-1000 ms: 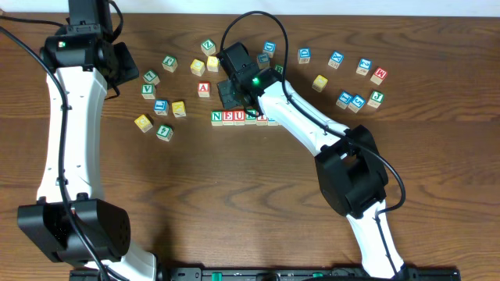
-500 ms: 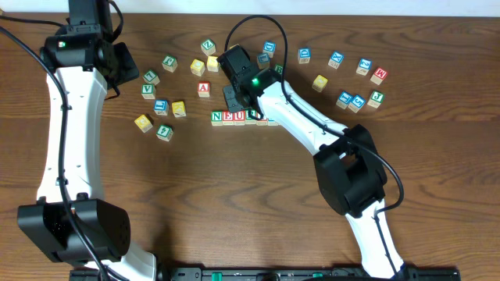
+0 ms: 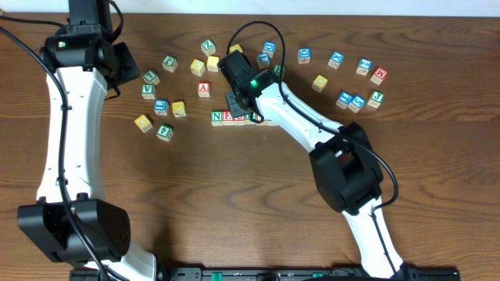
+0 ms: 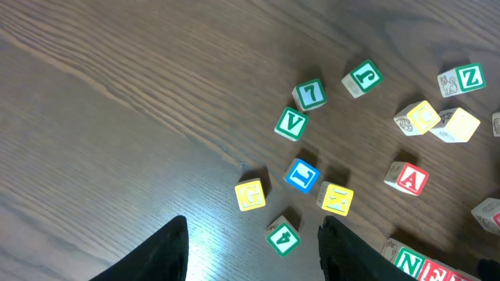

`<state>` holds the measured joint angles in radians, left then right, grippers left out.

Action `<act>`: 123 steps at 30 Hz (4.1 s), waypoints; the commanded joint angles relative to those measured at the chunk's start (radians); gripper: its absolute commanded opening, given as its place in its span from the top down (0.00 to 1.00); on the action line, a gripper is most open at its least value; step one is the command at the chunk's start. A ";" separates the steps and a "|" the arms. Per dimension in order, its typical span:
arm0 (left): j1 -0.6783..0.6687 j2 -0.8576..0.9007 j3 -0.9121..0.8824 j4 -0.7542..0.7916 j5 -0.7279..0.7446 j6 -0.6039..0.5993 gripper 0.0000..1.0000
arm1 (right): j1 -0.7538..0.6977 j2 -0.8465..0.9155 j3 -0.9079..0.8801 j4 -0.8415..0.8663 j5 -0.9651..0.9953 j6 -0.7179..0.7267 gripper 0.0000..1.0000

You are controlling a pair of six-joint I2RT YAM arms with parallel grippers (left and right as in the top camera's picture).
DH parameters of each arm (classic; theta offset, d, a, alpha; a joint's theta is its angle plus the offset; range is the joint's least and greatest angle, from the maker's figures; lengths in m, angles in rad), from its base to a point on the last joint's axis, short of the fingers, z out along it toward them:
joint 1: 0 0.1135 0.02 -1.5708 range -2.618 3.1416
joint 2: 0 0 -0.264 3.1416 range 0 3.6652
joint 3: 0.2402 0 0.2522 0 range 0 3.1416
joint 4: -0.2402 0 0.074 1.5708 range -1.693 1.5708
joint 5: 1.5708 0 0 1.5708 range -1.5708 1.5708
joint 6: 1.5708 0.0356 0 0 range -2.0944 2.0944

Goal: Spell out NEURIPS

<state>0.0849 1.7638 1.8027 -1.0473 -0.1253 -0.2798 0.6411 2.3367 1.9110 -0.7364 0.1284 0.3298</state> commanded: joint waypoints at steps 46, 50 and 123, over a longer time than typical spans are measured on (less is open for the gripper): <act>0.003 0.009 -0.013 -0.006 0.009 0.013 0.47 | -0.018 0.016 0.007 -0.037 0.016 0.029 0.96; 0.004 0.003 -0.011 0.010 0.008 0.023 0.48 | -0.041 -0.008 0.031 -0.023 -0.001 0.029 0.90; 0.004 -0.221 0.039 -0.018 0.008 0.069 0.02 | -0.651 -1.622 -1.017 0.239 -0.121 -0.182 0.01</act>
<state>0.0853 1.5402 1.8317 -1.0660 -0.1112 -0.2123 0.0151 0.8253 1.0355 -0.5316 0.0319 0.1730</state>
